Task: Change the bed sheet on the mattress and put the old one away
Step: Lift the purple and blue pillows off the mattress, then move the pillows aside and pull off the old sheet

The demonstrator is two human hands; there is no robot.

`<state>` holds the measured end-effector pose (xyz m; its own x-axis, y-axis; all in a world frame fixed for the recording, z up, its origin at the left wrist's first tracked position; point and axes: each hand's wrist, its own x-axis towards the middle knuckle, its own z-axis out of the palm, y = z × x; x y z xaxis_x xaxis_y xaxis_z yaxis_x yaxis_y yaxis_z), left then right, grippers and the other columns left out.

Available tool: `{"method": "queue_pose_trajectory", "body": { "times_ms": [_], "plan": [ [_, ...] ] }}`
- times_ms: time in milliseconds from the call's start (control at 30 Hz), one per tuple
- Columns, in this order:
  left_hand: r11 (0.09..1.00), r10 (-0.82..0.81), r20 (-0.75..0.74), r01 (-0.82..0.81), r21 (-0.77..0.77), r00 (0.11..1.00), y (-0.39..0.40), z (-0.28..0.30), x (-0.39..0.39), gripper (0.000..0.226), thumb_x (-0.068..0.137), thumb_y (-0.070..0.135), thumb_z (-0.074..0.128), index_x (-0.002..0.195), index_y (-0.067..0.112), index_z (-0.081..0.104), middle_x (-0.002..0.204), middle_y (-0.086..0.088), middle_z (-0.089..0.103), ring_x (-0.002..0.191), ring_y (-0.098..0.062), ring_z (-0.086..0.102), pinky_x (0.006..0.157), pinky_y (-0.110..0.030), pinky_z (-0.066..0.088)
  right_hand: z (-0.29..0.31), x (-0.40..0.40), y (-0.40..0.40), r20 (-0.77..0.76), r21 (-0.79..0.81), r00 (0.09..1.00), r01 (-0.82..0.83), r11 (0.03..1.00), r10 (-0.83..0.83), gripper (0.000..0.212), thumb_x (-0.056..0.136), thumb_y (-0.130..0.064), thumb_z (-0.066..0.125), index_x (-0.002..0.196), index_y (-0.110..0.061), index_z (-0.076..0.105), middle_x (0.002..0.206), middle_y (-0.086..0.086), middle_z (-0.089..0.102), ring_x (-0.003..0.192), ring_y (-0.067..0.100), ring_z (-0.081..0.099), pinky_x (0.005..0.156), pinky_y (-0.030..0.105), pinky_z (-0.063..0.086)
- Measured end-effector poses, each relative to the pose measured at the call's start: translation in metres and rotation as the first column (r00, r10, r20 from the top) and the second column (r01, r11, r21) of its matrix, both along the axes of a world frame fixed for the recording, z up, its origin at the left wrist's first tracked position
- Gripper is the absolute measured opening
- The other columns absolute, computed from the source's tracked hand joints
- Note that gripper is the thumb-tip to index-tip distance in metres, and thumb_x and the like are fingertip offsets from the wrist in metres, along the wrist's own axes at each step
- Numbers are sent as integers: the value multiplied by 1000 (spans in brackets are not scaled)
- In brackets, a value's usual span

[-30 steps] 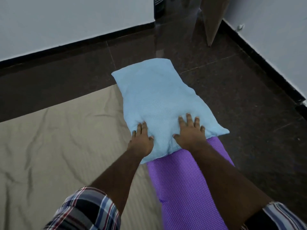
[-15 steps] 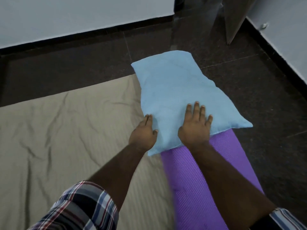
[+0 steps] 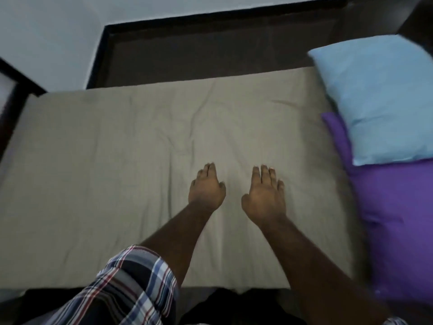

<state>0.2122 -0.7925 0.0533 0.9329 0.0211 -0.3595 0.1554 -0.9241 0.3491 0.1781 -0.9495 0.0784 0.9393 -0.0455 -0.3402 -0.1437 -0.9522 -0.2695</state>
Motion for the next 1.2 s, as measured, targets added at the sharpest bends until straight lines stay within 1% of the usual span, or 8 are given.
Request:
{"method": "queue_pose_trajectory", "body": {
  "times_ms": [267, 633, 733, 900, 967, 1033, 1133, 1200],
  "plan": [
    [970, 232, -10, -230, 72, 973, 232, -13, -134, 69, 98, 26, 47, 157, 7, 19, 165, -10, 23, 149, -28, 24, 119, -48, 26, -6, -101, 228, -34, 41, 973, -225, 973, 227, 82, 91, -27, 49, 160, -11, 7, 168, 10, 3, 155, 28, -3, 125, 50, 6],
    [902, 428, -137, -431, 10, 893, 439, -25, -279, 70, 99, 25, 49, 159, 8, 17, 166, -11, 21, 150, -27, 24, 121, -42, 25, -29, -251, 438, -143, 221, 959, -211, 952, 246, 78, 92, -27, 50, 159, -8, 14, 166, 13, 15, 154, 29, 10, 123, 49, 16],
    [822, 550, -162, -566, -70, 819, 509, -40, -290, 68, 100, 23, 49, 158, 6, 20, 164, -13, 25, 150, -28, 26, 121, -38, 24, -41, -263, 507, -133, 240, 953, -235, 942, 271, 75, 94, -25, 51, 158, -7, 17, 165, 13, 20, 153, 29, 15, 123, 47, 18],
    [609, 739, -234, -775, -170, 632, 629, -74, -304, 56, 96, 18, 53, 147, -1, 39, 146, -22, 48, 134, -36, 47, 110, -40, 38, -71, -276, 638, -173, 295, 942, -229, 927, 288, 75, 91, -30, 49, 156, -3, 23, 160, 18, 29, 149, 33, 26, 121, 46, 24],
    [561, 765, -257, -807, -183, 590, 672, -81, -313, 48, 97, 18, 54, 141, 0, 45, 139, -23, 54, 128, -38, 52, 104, -39, 42, -86, -285, 685, -173, 352, 944, -207, 913, 281, 78, 89, -41, 35, 154, 1, 28, 156, 23, 35, 144, 37, 34, 119, 46, 29],
    [533, 782, -267, -826, -184, 564, 712, -94, -323, 39, 100, 23, 54, 132, 1, 51, 131, -23, 59, 121, -39, 55, 97, -40, 43, -101, -294, 726, -200, 424, 941, -169, 890, 274, 71, 95, -34, 42, 154, 3, 28, 155, 23, 37, 143, 36, 37, 118, 41, 29],
    [421, 837, -301, -889, -179, 457, 760, -117, -329, 48, 98, 35, 57, 134, 3, 52, 132, -21, 59, 119, -40, 56, 96, -41, 44, -127, -305, 773, -286, 514, 928, -63, 856, 240, 67, 97, -24, 57, 155, -2, 30, 155, 15, 39, 143, 29, 37, 113, 35, 32],
    [339, 849, -343, -912, -232, 403, 778, -134, -325, 65, 83, 49, 60, 129, 3, 56, 126, -21, 62, 113, -41, 59, 97, -44, 49, -143, -306, 791, -326, 550, 935, 67, 833, 141, 56, 95, -26, 61, 144, -3, 46, 141, 15, 54, 131, 31, 50, 96, 31, 41]
  ]
}}
